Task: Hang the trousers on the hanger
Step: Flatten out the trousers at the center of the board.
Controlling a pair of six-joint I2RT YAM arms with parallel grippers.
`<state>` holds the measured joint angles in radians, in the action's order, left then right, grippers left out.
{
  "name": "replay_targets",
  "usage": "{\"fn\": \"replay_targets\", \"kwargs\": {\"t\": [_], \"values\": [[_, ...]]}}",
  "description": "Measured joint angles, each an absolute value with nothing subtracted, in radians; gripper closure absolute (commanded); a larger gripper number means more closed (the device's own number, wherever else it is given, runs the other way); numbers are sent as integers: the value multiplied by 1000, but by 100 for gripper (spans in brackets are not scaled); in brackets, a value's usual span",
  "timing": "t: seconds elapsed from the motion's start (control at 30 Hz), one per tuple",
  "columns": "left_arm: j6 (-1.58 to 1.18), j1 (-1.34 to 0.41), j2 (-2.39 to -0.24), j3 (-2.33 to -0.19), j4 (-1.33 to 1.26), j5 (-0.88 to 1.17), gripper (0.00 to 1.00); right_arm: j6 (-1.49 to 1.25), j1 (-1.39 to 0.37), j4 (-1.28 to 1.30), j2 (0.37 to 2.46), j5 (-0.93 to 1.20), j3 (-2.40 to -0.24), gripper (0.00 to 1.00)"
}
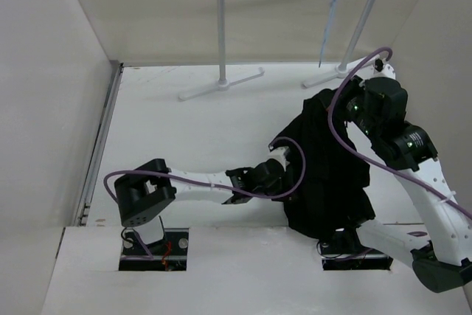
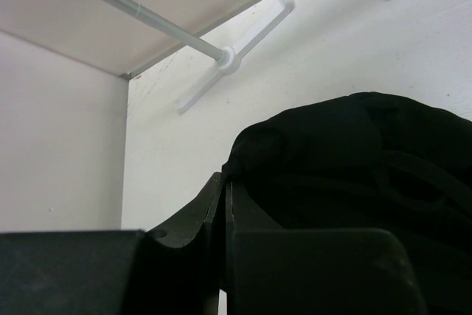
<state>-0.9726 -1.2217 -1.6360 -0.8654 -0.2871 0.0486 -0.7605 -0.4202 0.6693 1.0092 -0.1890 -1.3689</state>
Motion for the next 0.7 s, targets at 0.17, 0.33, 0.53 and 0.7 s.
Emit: {"fn": "replay_targets", "kwargs": {"t": [0.17,0.33,0.53,0.7], "values": [[-979,-1209,-1650,-901,-328,40,91,-760,-419,672,1009,-183,-1391,95],[-979,-1058,-1371,-791,-261,-26,94,-760,-426,672,1009,-183,-1460,95],[-959,-820,-838,-776,-12,-120,94,-760,-514,672,1023,-185,-1568,95],[-882,-729,-631,-995,307,-176,94,-754,-570,698,1053,-177,-1691,95]]}}
